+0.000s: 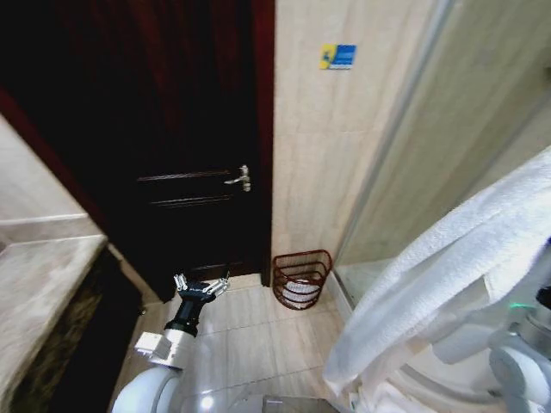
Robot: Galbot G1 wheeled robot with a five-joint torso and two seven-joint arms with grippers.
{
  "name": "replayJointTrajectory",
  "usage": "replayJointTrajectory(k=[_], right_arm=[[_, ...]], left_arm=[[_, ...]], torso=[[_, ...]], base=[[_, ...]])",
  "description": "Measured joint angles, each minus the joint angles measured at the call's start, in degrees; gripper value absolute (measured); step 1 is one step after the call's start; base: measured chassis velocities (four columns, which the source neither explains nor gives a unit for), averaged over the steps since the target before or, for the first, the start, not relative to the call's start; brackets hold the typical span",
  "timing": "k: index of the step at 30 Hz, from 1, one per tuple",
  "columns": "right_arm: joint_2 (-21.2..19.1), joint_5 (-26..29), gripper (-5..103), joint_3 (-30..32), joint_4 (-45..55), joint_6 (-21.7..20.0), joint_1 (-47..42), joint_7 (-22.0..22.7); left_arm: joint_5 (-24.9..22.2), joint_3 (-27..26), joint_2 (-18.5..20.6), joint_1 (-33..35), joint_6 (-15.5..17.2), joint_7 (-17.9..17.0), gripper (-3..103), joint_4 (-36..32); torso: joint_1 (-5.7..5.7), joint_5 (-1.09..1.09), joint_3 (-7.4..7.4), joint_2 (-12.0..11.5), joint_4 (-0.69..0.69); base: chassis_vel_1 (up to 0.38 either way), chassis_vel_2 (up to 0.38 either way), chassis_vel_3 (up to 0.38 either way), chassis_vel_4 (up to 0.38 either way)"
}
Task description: Discard the used towel into the hamper.
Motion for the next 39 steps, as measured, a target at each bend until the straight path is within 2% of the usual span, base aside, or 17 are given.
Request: replayJointTrajectory(k=[6,15,32,39], right_arm=[[0.14,-1.39,6,0.12,0.0,-0.17,0.03,0.3],[0.74,-1.79,6,-0.52,0.0,-2.33,0.09,0.23],[-3.5,-0.29,6,-2.18,0.0,-5.99,3.36,0.23],[-3.3,0.05,6,-2.34,0.0,-6.19,3.6,0.01]], left_arm=[[0.0,0.0,0.0,0.0,0.0,0.0,99,0.0],[0.0,-0.01,0.0,0.0,0.0,0.0,99,0.0],[0.0,0.0,0.0,0.0,0.0,0.0,99,0.0],[0.0,0.0,0.0,0.0,0.0,0.0,99,0.0]], torso=[[0.0,0.0,0.0,0.0,0.03],[0.0,0.0,0.0,0.0,-0.02],[0.0,0.0,0.0,0.0,0.0],[-0.01,0.01,-0.01,0.0,0.0]], base=[[0.118,0.12,0.121,0.114],[0.049,0.047,0.046,0.045],[0.0,0.0,0.0,0.0],[-0.031,0.023,0.019,-0.019]])
